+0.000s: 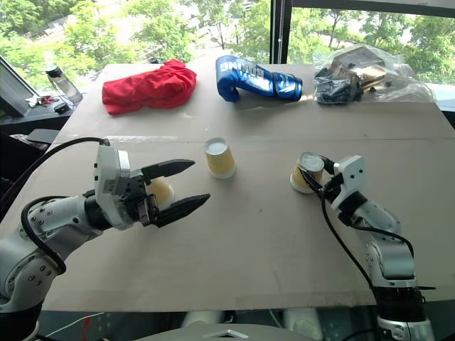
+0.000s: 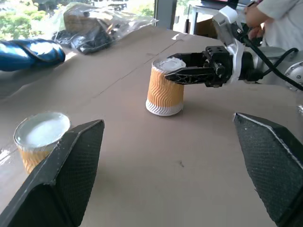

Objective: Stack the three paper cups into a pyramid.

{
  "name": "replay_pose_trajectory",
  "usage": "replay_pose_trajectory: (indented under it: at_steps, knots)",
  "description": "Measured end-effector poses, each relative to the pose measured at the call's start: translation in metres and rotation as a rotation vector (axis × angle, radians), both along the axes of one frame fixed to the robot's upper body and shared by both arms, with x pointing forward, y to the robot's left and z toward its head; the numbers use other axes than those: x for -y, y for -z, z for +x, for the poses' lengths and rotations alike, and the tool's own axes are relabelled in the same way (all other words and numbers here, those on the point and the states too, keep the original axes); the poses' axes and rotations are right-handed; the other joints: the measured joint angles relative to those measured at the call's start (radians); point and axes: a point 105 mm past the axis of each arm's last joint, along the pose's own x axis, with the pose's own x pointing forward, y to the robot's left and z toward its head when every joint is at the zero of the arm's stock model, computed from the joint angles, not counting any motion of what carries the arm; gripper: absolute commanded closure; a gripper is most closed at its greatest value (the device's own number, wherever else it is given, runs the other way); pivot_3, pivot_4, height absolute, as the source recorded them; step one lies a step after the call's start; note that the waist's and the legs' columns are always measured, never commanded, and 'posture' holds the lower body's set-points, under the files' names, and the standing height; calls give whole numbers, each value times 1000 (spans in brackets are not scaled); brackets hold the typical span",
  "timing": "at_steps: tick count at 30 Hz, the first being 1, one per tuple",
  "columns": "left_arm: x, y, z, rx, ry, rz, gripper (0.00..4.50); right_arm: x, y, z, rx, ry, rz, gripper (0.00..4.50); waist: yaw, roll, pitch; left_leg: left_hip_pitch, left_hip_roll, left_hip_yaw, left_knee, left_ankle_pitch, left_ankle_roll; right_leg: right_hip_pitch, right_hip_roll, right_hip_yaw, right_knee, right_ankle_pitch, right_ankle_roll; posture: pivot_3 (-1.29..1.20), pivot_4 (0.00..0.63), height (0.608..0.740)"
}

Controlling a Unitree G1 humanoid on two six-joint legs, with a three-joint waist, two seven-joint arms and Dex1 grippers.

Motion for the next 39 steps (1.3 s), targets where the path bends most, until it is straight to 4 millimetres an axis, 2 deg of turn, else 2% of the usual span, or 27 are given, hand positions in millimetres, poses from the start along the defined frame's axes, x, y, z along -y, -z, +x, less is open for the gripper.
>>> replay_pose_trajectory:
  at_steps: [6, 10, 16, 17, 19, 21, 24, 27, 32, 36, 39]
  knots:
    - [-6, -5, -3, 27, -67, 2, 0, -10, -4, 10, -3, -17, 2, 2534, 6, -2, 1, -10, 0, -2, 2, 1, -2, -10, 0, -1, 4, 0, 0, 0, 150, 740]
    - [-7, -4, -6, 23, -95, -4, 0, -10, -6, 20, -9, -10, -10, 2534, 2, -2, 1, -10, 0, -1, 2, 1, -2, -10, 0, -1, 4, 0, 0, 0, 150, 740]
    - [-6, -1, -10, 10, -110, -9, 0, -10, -6, 22, -11, -8, -11, 2534, 2, -2, 1, -10, 0, -1, 2, 1, -2, -10, 1, -1, 4, 0, 0, 0, 150, 740]
    - [-7, 0, -10, 7, -112, -9, 0, -10, -6, 22, -13, -8, -11, 1738, 2, -2, 1, -10, 0, -1, 3, 1, -2, -10, 1, -1, 5, 0, 0, 0, 150, 740]
    - [-7, 0, -10, 7, -113, -10, 0, -8, -5, 22, -25, -7, -6, 1098, 2, -2, 1, -10, 0, -1, 3, 1, -2, -10, 1, -2, 5, 0, 0, 0, 150, 740]
    - [-7, 0, -10, 9, -114, -12, 0, -8, -1, 20, -45, -19, 4, 57, 2, -2, 1, -10, 0, -1, 3, 1, -2, -10, 1, -2, 5, 0, 0, 0, 150, 740]
    - [-6, -3, -8, 24, -128, -31, 0, -8, -1, 17, -52, -33, 31, 57, 2, -2, 1, -10, 0, -1, 3, 1, -2, -10, 1, -2, 5, 0, 0, 0, 150, 740]
    - [-3, -8, 0, 61, -171, -86, 0, -8, -9, 10, -22, -58, 62, 57, 3, -2, 1, -10, 0, -1, 3, 1, -2, -10, 1, -2, 5, 0, 0, 0, 150, 740]
    - [2, -8, 20, 97, -299, -155, 0, 9, -21, -3, 25, -40, 81, 57, 8, -2, 1, -11, -1, -2, 4, 1, -2, -10, 0, -2, 5, 0, 0, 0, 150, 740]
    - [6, 0, 43, 101, -399, -171, 0, 22, -29, -29, 23, -96, 79, 57, 11, -2, 1, -11, -1, -2, 5, 1, -2, -10, 1, -2, 5, 0, 0, 0, 150, 740]
    - [17, 11, 66, 115, -456, -137, 0, 28, -27, -71, -19, -228, 39, 57, 19, -3, 1, -12, -2, -3, 5, 1, -1, -9, 2, -2, 4, 0, 0, 0, 150, 740]
